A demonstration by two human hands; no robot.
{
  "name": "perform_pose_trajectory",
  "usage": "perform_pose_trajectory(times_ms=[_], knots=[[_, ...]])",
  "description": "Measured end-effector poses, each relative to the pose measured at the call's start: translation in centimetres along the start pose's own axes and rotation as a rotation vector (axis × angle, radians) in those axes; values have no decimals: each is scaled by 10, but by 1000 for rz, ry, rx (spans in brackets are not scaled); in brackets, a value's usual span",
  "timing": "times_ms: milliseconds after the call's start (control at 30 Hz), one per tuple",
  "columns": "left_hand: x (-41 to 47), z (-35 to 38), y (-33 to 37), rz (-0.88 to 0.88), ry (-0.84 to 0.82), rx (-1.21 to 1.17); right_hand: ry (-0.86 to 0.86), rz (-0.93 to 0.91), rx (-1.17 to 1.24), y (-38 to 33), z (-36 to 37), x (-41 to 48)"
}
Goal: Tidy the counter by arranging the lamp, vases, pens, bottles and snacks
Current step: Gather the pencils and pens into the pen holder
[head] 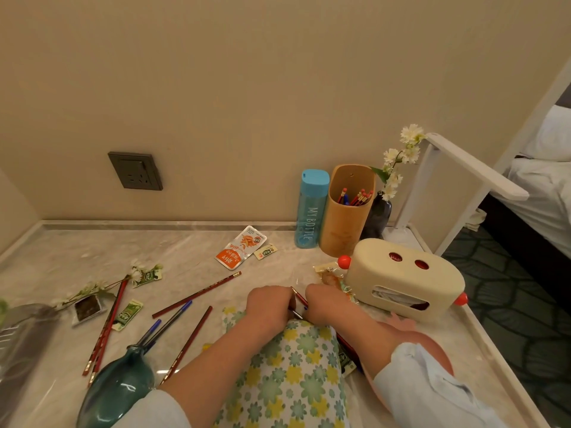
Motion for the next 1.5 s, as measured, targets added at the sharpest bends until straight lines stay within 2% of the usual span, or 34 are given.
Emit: perform_pose_trajectory(times_ms=[167, 300, 433, 633, 800, 1133, 1500], knots=[[-1, -5, 4, 67, 34, 63, 31, -31, 112, 6, 0, 2], [-1, -17, -3, 89, 110, -43, 71, -66, 233, 9, -7, 6], [-3, -30, -7, 87, 202, -316, 151, -133, 386, 8, -24, 7], [-1, -35, -26, 36, 310, -961, 310, -252, 654, 8, -54, -5], [6, -50, -33, 84, 338, -1245, 396, -352, 815, 5, -77, -15], [0, -130, -24, 292, 443, -1386, 613, -515, 962, 7, -148, -57], [-15, -241, 6, 445, 606, -1291, 866, -586, 898, 21, -237, -126]])
Point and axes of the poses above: each hand's wrist, its own x-axis towards the middle knuckle, its own z-axis out of the palm, y = z × x, the point moved 10 cm from there along x, towards the middle knuckle, and after that the axes turned 13 degrees about -y, right-handed, at the moved point
